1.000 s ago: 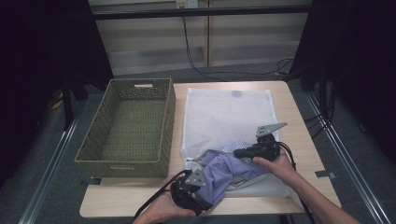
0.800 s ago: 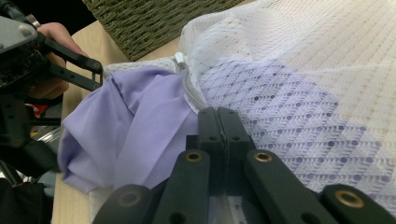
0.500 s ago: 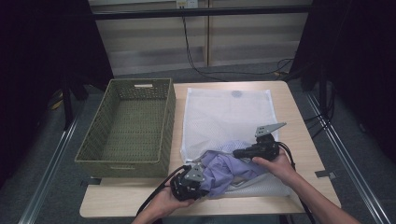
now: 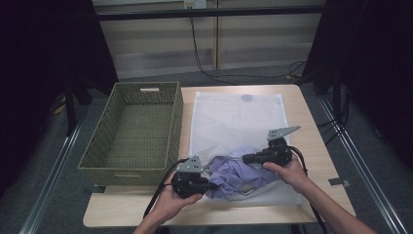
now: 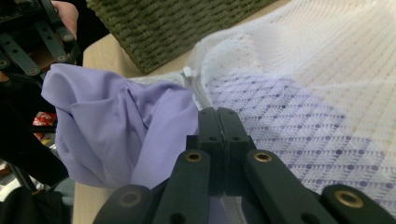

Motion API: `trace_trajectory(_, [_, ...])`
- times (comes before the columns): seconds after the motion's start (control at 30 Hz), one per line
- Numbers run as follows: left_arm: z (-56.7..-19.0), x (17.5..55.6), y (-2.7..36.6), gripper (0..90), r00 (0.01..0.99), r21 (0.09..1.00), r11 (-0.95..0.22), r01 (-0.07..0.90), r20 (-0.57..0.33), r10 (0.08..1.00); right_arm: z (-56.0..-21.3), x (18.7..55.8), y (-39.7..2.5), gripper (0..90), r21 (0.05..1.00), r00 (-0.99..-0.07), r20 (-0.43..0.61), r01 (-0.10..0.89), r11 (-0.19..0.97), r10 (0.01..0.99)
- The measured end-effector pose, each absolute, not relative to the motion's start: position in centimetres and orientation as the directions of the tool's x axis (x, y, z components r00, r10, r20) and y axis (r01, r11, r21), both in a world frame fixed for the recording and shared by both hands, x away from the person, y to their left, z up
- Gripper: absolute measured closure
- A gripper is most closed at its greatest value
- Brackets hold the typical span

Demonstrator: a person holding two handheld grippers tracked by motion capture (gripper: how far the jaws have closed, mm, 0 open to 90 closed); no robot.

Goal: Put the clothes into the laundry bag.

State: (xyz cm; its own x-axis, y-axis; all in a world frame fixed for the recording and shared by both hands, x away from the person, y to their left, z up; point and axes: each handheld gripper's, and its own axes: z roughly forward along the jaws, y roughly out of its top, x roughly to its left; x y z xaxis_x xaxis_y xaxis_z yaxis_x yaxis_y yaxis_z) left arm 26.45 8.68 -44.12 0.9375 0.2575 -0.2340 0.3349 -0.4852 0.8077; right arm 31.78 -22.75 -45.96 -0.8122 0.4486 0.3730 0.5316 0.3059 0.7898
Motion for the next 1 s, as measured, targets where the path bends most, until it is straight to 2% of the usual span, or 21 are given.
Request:
trace_trajectory(0.23, [-42.8,27.6,6.5,89.3,0.942,0.835,-0.450,0.316,-0.221,0.251,-44.8,31.9,-22.8,89.6,0.809,-0.817,0.368,0.517,0.279,0.444])
trace_trajectory(0.67, [-43.0,30.7,2.0,89.3,0.935,0.833,-0.439,0.335,-0.236,0.265,-43.4,31.6,-23.3,89.6,0.825,-0.812,0.369,0.511,0.243,0.453])
trace_trajectory(1.0, [-47.1,32.5,0.6,89.3,0.916,0.785,-0.497,0.370,-0.218,0.337,-42.8,31.4,-23.9,89.6,0.836,-0.812,0.365,0.501,0.224,0.455])
